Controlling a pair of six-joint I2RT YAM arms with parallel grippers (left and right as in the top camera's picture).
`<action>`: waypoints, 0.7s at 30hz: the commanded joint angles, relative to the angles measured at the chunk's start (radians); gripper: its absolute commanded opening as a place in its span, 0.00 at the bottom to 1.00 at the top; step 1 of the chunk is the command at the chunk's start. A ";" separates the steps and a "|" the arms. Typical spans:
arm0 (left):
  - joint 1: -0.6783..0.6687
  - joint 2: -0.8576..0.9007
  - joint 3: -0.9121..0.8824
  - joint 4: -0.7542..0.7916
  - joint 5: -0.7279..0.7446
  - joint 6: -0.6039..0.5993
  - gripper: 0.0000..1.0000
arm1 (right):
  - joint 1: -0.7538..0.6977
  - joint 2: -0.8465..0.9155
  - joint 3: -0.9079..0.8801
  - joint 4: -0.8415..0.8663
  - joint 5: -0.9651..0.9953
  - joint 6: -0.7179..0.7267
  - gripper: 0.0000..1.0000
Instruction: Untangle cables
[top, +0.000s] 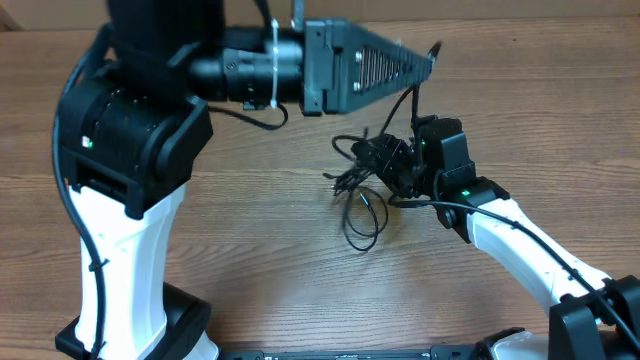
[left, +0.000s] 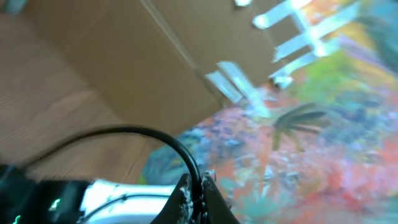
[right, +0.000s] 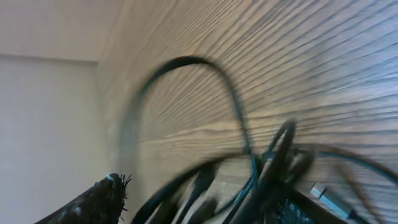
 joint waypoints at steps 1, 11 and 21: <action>0.055 -0.049 0.018 0.167 0.110 -0.183 0.04 | 0.000 0.039 0.006 -0.024 0.053 0.013 0.71; 0.346 -0.055 0.016 0.239 0.109 -0.302 0.04 | 0.000 0.070 0.006 -0.238 0.307 0.006 0.73; 0.452 -0.044 0.016 -0.516 -0.290 0.261 0.04 | -0.003 0.053 0.021 -0.240 0.169 -0.094 1.00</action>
